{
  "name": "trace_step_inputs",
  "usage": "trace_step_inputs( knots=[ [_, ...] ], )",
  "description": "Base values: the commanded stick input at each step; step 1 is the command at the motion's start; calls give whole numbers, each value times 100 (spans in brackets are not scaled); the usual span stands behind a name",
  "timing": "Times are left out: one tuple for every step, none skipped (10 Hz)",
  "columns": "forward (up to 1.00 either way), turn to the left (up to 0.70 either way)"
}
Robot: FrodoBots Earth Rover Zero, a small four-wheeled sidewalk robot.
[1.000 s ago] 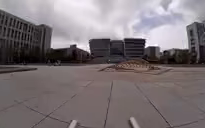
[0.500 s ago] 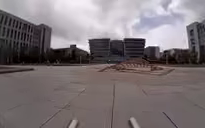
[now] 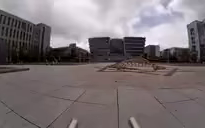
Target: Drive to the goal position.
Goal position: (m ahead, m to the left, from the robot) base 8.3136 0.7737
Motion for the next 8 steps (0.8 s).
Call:
trace_step_inputs(
  knots=[
    [100, 0],
    [100, 0],
    [100, 0],
    [100, 0],
    [100, 0],
    [100, 0],
    [100, 0],
    [100, 0]
  ],
)
